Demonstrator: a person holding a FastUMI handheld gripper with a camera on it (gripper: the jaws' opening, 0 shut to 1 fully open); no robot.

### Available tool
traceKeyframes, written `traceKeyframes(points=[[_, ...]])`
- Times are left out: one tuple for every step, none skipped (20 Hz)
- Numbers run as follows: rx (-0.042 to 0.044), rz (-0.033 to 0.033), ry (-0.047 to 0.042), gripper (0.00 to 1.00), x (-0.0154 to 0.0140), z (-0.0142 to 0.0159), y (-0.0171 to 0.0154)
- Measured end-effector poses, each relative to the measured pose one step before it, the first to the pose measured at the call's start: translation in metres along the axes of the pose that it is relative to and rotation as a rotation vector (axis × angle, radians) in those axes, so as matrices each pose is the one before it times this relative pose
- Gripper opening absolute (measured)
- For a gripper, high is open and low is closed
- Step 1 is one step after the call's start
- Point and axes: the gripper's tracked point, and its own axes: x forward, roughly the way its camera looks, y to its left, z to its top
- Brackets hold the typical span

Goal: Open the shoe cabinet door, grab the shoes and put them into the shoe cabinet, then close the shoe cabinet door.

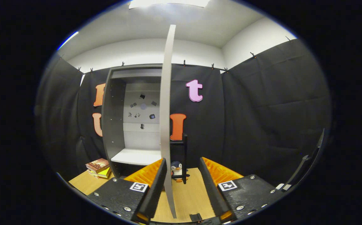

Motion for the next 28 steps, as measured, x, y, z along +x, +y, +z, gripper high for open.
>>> traceKeyframes(points=[[-0.00294,-0.00193,-0.00394,0.79,-0.00530,0.00466,0.00821],[0.00030,0.00539,-0.00286,0.84,-0.00538,0.00255,0.01187],[0.00820,0.01433,-0.00955,0.89,-0.00519,0.00368,0.01567],[0.01308,0.01906,-0.00847,0.91,-0.00362,0.00334,0.01526],[0.01545,0.02098,-0.01216,0.91,-0.00159,0.00202,0.01800],[0.00931,0.01422,-0.00859,0.92,0.00021,0.00080,0.01424],[0.01167,0.01722,-0.00542,0.92,0.00105,0.00004,0.01582],[0.01577,0.02280,0.00303,0.92,0.00272,-0.00165,0.01805],[0.01331,0.02025,0.00570,0.93,0.00465,-0.00196,0.01723],[0.01173,0.02384,0.00760,0.93,0.00431,-0.00214,0.01754],[0.00307,0.01261,0.00395,0.93,0.00488,-0.00156,0.01244],[-0.00057,0.00821,-0.00210,0.93,0.00419,-0.00049,0.01124],[-0.00348,0.00509,-0.00238,0.93,0.00411,-0.00069,0.01014],[-0.00336,0.00421,-0.00529,0.93,0.00211,0.00079,0.00889],[-0.00772,0.00177,-0.00156,0.93,0.00331,-0.00207,0.00811],[-0.01122,-0.00198,0.00008,0.93,0.00194,-0.00189,0.00463],[-0.00547,-0.00111,0.00332,0.93,0.00235,-0.00296,0.00453],[-0.00452,-0.00103,0.00282,0.93,0.00112,-0.00129,0.00270],[-0.00139,-0.00557,0.00640,0.93,0.00197,-0.00342,0.00139],[0.00198,-0.00445,0.00388,0.93,0.00157,-0.00276,0.00109],[0.00279,-0.00485,0.00843,0.93,0.00465,-0.00539,0.00014],[-0.00056,-0.00105,0.01431,0.93,0.00401,-0.00736,0.00101],[-0.00169,0.00026,0.01810,0.93,0.00467,-0.00918,0.00161],[-0.00402,0.00068,0.01464,0.93,0.00273,-0.00758,0.00085],[-0.00391,-0.00146,0.00625,0.93,0.00221,-0.00482,0.00087],[-0.00193,-0.00274,0.00394,0.93,0.00244,-0.00435,-0.00371],[-0.00371,-0.00211,0.00685,0.93,0.00032,-0.00698,-0.00505],[-0.00140,0.00055,0.01430,0.93,0.00141,-0.00953,-0.00150]])
